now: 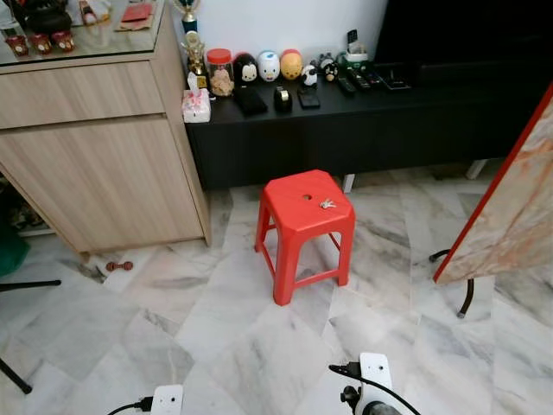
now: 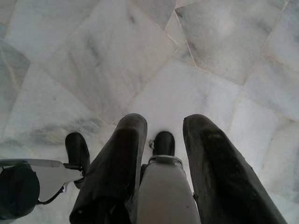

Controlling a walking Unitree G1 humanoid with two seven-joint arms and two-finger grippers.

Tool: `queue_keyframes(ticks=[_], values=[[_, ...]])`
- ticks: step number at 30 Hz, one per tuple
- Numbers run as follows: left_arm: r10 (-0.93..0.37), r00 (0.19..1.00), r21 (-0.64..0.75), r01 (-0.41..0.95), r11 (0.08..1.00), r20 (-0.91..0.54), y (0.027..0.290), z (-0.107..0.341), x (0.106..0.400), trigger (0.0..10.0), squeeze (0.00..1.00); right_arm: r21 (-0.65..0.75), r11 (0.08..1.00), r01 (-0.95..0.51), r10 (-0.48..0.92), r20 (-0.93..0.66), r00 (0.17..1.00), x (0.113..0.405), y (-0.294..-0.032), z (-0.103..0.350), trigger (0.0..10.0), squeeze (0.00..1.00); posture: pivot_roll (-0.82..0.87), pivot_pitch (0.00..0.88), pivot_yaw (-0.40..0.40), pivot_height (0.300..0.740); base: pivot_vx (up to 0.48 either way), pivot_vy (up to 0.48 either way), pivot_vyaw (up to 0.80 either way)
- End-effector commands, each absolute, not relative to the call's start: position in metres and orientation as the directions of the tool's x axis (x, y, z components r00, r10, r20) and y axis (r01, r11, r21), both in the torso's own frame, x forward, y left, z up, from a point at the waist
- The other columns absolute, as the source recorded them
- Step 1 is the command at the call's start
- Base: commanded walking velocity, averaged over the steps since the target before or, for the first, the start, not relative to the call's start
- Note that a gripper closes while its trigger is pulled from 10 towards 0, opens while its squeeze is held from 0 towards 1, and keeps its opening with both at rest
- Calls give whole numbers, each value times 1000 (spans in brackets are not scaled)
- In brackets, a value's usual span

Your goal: Hang keys on a hook

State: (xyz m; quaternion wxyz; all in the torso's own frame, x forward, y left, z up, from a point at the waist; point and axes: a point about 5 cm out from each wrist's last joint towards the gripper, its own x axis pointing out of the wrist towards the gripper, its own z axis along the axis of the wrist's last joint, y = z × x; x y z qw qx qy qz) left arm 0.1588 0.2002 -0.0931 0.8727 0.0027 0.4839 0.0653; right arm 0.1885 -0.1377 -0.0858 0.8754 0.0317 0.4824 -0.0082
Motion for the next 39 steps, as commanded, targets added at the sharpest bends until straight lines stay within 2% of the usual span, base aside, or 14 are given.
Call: queue_keyframes(ticks=[1,27,39], values=[[109,508,67,-99,993,-855,200,-95,155,10000,0,55,997,55,17,-846,533,187,-137,-86,10000,0,-83,47,-15,740,0,0,0],[99,511,68,-80,995,-854,200,-95,155,10000,0,52,997,51,17,-846,533,187,-139,-87,10000,0,-82,49,-16,740,119,0,0],[98,512,72,-72,995,-854,200,-95,155,10000,0,48,997,54,12,-845,534,186,-141,-87,10000,0,-81,51,-16,740,26,0,0]])
